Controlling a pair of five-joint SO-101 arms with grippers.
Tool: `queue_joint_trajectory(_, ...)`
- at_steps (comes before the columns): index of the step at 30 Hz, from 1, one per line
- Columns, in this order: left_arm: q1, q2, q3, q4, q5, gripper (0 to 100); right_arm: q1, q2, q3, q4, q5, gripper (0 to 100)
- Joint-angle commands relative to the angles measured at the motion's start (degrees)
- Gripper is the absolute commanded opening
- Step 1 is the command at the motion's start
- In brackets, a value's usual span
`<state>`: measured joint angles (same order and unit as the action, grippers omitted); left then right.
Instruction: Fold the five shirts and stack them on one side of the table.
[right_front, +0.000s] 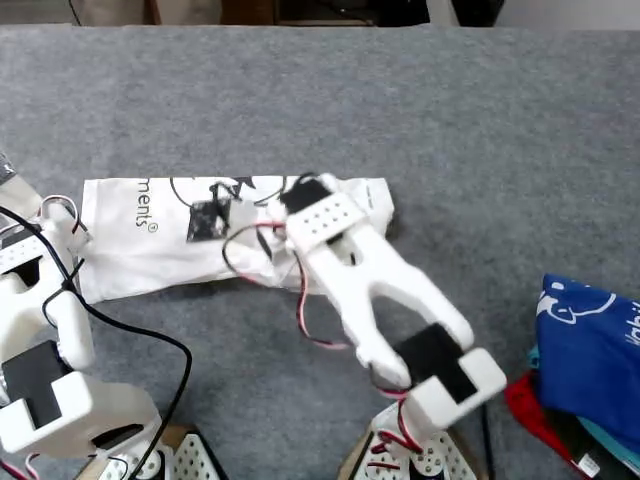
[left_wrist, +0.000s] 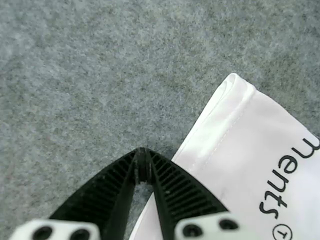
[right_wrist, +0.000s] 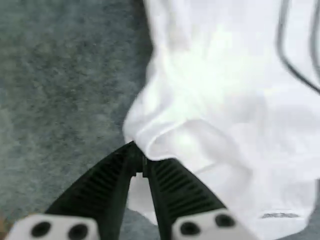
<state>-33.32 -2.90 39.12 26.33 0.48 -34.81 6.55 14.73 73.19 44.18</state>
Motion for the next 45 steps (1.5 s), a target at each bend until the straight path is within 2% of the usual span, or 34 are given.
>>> queue_joint_trajectory(1,0.0,-0.1,-3.1,-0.1,-0.4,2,3.8,2.5,-8.7,0.5,2.3,0.5)
queue_joint_trajectory(8,0.0,-0.1,-3.1,-0.1,-0.4,2,11.1,10.7,-18.5,3.6,4.6,0.5)
queue_joint_trajectory(18,0.0,-0.1,-3.0,-0.1,-0.4,2,11.0,18.8,-31.0,4.1,4.2,0.6)
queue_joint_trajectory(26,0.0,-0.1,-3.0,-0.1,-0.4,2,14.2,18.2,-42.9,20.1,4.2,0.9)
queue_joint_trajectory(32,0.0,-0.1,-3.0,-0.1,-0.4,2,15.9,18.2,-42.6,24.4,2.0,1.6)
queue_joint_trajectory(38,0.0,-0.1,-3.0,-0.1,-0.4,2,19.2,18.2,-38.6,24.6,2.2,14.9)
queue_joint_trajectory(45,0.0,-0.1,-3.1,-0.1,-0.4,2,19.3,12.2,-28.0,23.4,5.0,15.6)
